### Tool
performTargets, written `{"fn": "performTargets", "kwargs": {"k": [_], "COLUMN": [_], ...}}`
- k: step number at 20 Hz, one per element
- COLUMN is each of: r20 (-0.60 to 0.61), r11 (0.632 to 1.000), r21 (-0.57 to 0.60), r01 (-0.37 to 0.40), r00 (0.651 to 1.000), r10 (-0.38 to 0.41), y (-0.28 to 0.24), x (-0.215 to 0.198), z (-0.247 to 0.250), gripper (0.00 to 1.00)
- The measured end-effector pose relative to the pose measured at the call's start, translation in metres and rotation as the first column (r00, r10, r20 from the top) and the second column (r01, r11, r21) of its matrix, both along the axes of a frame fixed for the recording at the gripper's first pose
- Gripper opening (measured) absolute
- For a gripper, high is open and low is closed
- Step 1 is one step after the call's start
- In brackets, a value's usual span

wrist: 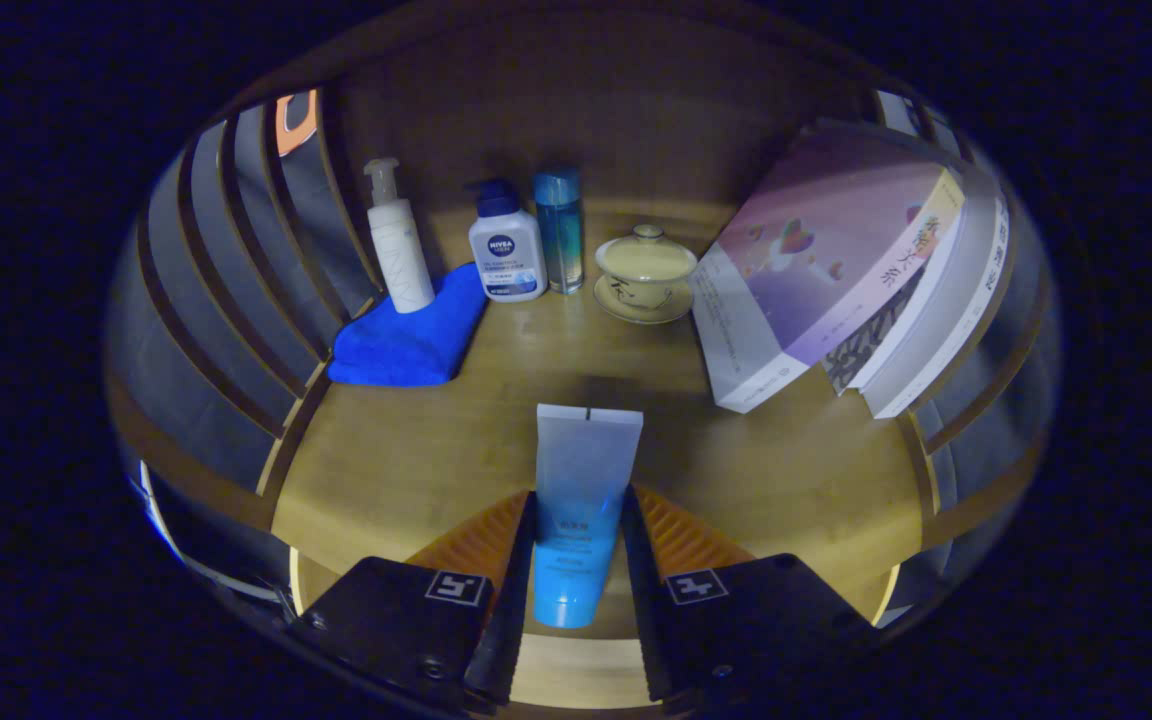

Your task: Pull open the drawer, take out the items inside it, and place them on the countertop above the cabinet.

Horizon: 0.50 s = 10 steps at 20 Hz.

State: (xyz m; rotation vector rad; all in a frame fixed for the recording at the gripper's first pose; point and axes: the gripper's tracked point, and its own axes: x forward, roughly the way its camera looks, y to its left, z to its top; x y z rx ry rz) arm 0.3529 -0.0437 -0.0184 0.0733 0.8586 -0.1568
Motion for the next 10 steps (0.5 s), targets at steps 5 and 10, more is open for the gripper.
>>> {"fn": "performTargets", "kwargs": {"k": [5, 10], "r20": [-0.016, 0.029], "r11": [1.0, 0.999], "r21": [-0.016, -0.042], "r01": [-0.001, 0.02], "r00": [1.0, 0.999], "r10": [0.001, -0.019], "y": [0.005, 0.002], "x": [0.008, 0.001], "z": [-0.018, -0.002], "gripper": [0.55, 0.57]}}
